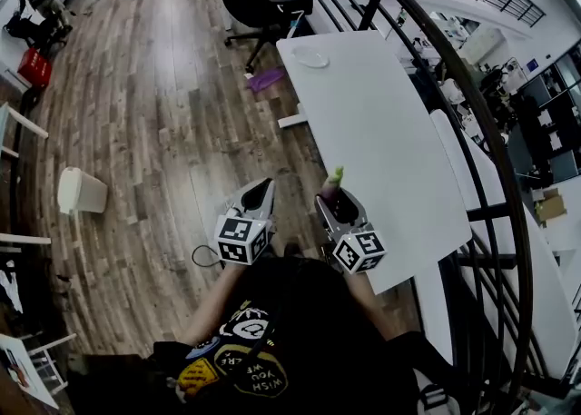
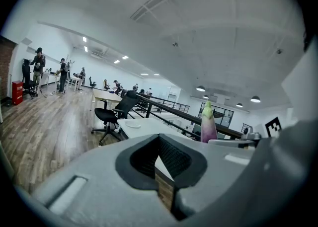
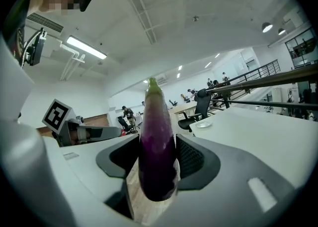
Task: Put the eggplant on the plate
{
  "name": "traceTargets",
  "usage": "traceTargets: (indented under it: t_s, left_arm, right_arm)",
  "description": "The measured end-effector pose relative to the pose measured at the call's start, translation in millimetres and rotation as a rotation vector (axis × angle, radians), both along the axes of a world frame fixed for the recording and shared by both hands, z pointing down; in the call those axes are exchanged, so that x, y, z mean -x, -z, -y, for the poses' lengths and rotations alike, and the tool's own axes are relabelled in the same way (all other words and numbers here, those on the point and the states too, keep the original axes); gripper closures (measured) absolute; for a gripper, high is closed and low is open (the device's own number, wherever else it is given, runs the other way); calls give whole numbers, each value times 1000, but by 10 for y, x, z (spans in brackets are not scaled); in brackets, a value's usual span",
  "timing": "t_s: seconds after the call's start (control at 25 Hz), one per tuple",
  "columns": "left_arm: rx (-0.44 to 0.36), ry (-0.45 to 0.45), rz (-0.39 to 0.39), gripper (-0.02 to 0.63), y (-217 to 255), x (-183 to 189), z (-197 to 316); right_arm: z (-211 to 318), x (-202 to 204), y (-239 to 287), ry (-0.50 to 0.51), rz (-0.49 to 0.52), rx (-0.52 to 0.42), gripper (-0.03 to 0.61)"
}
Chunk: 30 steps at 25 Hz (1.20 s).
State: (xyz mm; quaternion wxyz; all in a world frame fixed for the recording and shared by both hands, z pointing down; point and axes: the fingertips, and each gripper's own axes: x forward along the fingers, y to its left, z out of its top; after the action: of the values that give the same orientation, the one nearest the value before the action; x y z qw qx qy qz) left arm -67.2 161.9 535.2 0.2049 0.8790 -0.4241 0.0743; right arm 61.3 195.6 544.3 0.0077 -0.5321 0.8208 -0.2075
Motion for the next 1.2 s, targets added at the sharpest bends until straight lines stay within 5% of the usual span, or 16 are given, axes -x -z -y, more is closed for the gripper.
traceTargets:
  t_s: [0.44, 0.72, 0.96, 1.2]
  left_arm:
    - [89, -26, -89, 612, -232, 204, -10]
    - [96, -83, -24, 612, -352, 110, 459]
    - [105, -118, -34, 612, -303, -296, 1234]
    - [26, -160, 23, 612, -153, -854, 1940]
  right_arm:
    - [-37, 303, -187, 5, -1, 86, 347]
    - [498, 193, -294, -27, 27, 102, 347]
    - [1295, -20, -255, -9, 33, 77, 347]
    - [1917, -442, -376, 2, 64, 115, 347]
